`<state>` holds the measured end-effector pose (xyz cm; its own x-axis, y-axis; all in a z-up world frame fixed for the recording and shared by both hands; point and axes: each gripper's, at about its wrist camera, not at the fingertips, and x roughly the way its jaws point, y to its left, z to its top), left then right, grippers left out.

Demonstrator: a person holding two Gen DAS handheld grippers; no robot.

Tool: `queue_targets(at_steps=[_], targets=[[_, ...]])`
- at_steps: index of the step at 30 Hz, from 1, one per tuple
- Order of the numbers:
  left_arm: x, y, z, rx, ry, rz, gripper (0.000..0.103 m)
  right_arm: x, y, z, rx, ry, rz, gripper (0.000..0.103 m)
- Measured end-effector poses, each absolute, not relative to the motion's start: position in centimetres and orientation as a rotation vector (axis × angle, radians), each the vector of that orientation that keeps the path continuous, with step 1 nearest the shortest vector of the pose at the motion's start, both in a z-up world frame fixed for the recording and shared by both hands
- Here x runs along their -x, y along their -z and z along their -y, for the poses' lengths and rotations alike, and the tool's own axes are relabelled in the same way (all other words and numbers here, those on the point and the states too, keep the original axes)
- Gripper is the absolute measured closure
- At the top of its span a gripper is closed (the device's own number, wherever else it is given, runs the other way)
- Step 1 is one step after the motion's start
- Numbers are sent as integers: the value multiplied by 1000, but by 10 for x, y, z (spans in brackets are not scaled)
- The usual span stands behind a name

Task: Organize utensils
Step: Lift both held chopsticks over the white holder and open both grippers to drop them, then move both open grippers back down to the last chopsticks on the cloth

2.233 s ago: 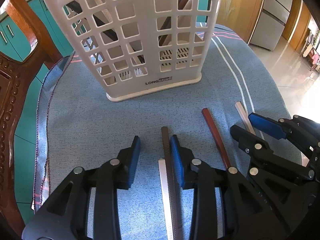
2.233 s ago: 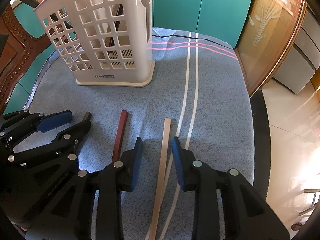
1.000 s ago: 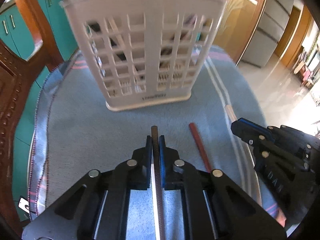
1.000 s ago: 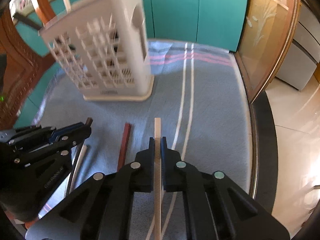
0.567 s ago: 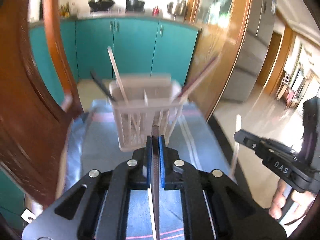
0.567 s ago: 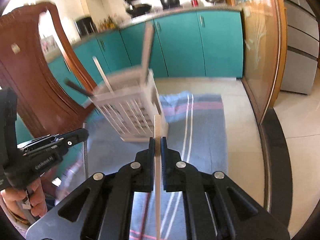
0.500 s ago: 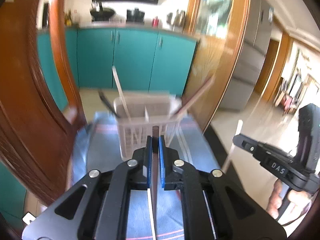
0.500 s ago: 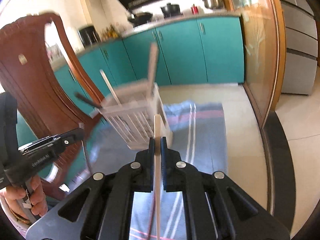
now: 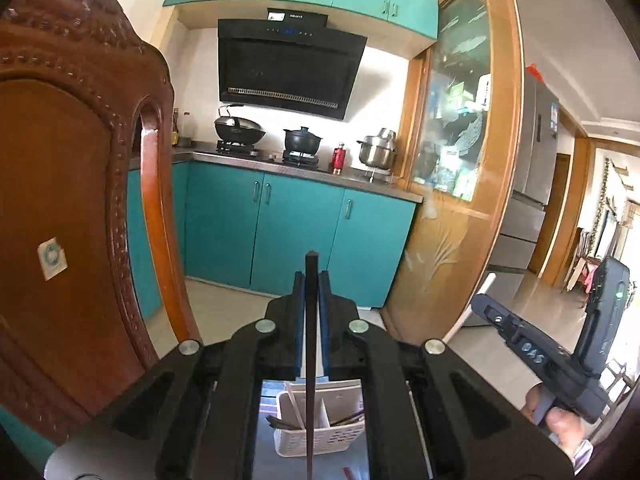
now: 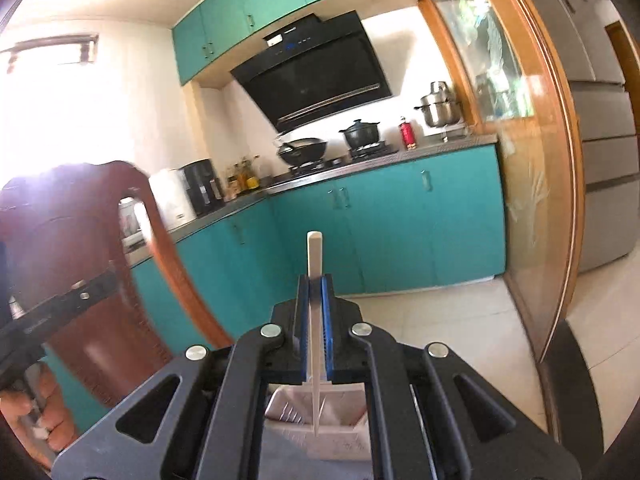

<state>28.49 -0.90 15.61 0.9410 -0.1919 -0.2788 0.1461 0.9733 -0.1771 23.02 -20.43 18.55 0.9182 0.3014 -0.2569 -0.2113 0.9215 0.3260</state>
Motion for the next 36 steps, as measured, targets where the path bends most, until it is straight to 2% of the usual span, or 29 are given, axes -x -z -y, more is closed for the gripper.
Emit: queue_targets(at_steps=[9, 16, 17, 19, 20, 21, 25, 27, 28, 30, 32, 36], targets=[[-304, -153, 20, 143, 134, -251, 96, -273, -124, 188, -247, -213, -362, 96], [-337, -89, 34, 139, 103, -369, 96, -272, -78, 187, -234, -218, -421, 95], [-342, -77, 34, 142, 90, -391, 96, -268, -75, 189, -233, -216, -416, 94], [-347, -61, 33, 148, 93, -429, 96, -251, -74, 197, -253, -224, -383, 82], [-348, -54, 33, 150, 95, -444, 96, -238, -77, 202, -262, -226, -355, 67], [-347, -50, 32, 149, 95, -450, 96, -226, -81, 207, -264, -229, -324, 60], [-336, -37, 26, 165, 105, -453, 95, -180, -87, 224, -243, -185, -225, 60], [-321, -35, 22, 184, 117, -429, 82, -165, -79, 231, -238, -179, -224, 60], [-312, -34, 19, 193, 123, -412, 69, -160, -71, 233, -225, -181, -241, 60], [-293, -31, 16, 201, 138, -388, 62, -162, -55, 229, -188, -186, -302, 60], [-276, -25, 19, 172, 173, -393, 62, -172, -32, 220, -144, -219, -414, 60], [-262, 5, 40, 74, 211, -492, 61, -219, 47, 181, -71, -330, -830, 60]])
